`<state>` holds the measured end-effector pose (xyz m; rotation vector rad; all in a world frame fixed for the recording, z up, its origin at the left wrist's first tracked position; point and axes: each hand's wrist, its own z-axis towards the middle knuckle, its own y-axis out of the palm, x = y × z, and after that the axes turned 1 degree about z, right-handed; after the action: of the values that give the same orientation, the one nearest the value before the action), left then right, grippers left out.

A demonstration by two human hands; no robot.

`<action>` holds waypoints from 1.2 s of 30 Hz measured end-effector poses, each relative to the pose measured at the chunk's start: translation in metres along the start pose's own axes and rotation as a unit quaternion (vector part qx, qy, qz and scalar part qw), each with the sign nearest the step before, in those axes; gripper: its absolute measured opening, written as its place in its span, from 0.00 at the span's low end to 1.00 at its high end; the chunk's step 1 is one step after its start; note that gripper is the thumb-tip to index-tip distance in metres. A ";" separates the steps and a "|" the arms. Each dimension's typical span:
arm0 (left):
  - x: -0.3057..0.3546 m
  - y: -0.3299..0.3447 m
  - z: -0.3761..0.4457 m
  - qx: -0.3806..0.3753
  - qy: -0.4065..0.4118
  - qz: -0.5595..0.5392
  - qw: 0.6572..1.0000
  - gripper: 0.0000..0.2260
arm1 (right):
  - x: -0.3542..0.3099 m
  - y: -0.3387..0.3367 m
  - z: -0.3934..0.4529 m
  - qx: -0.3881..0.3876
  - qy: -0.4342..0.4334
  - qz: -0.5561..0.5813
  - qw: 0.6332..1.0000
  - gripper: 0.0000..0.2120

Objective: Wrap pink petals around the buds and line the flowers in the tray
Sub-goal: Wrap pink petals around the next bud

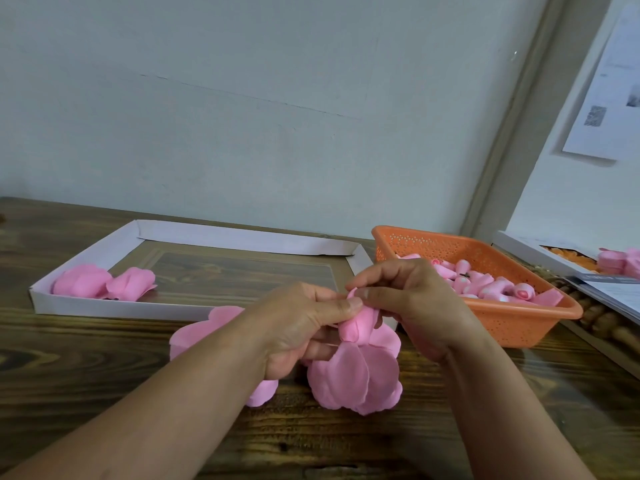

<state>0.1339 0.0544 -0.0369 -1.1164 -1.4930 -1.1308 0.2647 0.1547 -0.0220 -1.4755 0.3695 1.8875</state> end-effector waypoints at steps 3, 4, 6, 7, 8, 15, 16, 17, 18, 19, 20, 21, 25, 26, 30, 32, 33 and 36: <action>0.000 -0.001 0.000 -0.007 -0.009 0.018 1.000 0.09 | 0.001 0.000 0.001 0.009 -0.018 -0.024 1.000 0.11; 0.000 -0.002 0.000 -0.008 -0.012 0.024 1.000 0.09 | 0.001 0.000 0.001 0.009 -0.022 -0.037 0.999 0.09; 0.001 -0.002 0.000 -0.015 -0.020 0.022 0.999 0.10 | 0.001 0.000 0.002 0.009 -0.029 -0.051 0.998 0.08; 0.001 -0.001 0.000 -0.021 -0.024 0.007 0.999 0.10 | 0.001 0.000 0.001 0.010 -0.032 -0.050 0.998 0.07; 0.002 0.000 -0.001 -0.028 -0.027 -0.015 0.999 0.12 | 0.001 0.000 0.001 0.010 -0.033 -0.045 0.998 0.07; 0.002 0.008 -0.001 -0.019 -0.031 -0.171 0.985 0.19 | 0.003 -0.004 0.001 0.002 -0.032 -0.033 0.999 0.08; 0.002 0.009 -0.001 -0.015 -0.037 -0.186 0.982 0.18 | 0.003 -0.005 0.001 0.005 -0.032 -0.033 0.999 0.09; 0.003 0.009 -0.001 -0.014 -0.042 -0.202 0.978 0.16 | 0.003 -0.006 0.001 0.009 -0.032 -0.029 0.999 0.09; 0.003 0.009 -0.001 -0.017 -0.046 -0.219 0.974 0.15 | 0.004 -0.007 0.002 0.012 -0.030 -0.020 0.999 0.10; 0.004 0.008 -0.001 -0.022 -0.047 -0.234 0.971 0.15 | 0.005 -0.008 0.002 0.016 -0.028 -0.009 0.999 0.12; 0.005 0.008 -0.001 -0.029 -0.046 -0.248 0.967 0.16 | 0.005 -0.009 0.003 0.020 -0.025 0.003 0.999 0.14; 0.006 0.007 -0.001 -0.034 -0.044 -0.261 0.964 0.17 | 0.006 -0.009 0.003 0.025 -0.021 0.014 0.999 0.15; 0.008 0.005 -0.001 -0.042 -0.031 -0.288 0.956 0.19 | 0.007 -0.010 0.004 0.034 -0.015 0.028 0.999 0.17; 0.008 0.005 -0.001 -0.040 -0.028 -0.287 0.957 0.18 | 0.007 -0.010 0.005 0.036 -0.016 0.028 0.999 0.17; 0.005 0.006 -0.001 -0.022 -0.019 -0.281 0.959 0.14 | 0.008 -0.010 0.006 0.049 -0.018 0.034 0.998 0.18; 0.005 0.007 0.000 -0.025 -0.013 -0.291 0.956 0.14 | 0.009 -0.011 0.007 0.061 -0.018 0.043 0.997 0.18; 0.005 0.007 0.001 -0.033 -0.008 -0.300 0.953 0.15 | 0.009 -0.011 0.007 0.067 -0.017 0.048 0.996 0.18; 0.003 0.004 0.003 -0.069 0.007 -0.321 0.944 0.27 | 0.008 -0.014 0.008 0.080 -0.011 0.069 0.994 0.18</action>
<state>0.1371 0.0582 -0.0338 -0.7097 -1.8510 -1.7006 0.2673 0.1721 -0.0248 -1.3519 0.6120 1.9308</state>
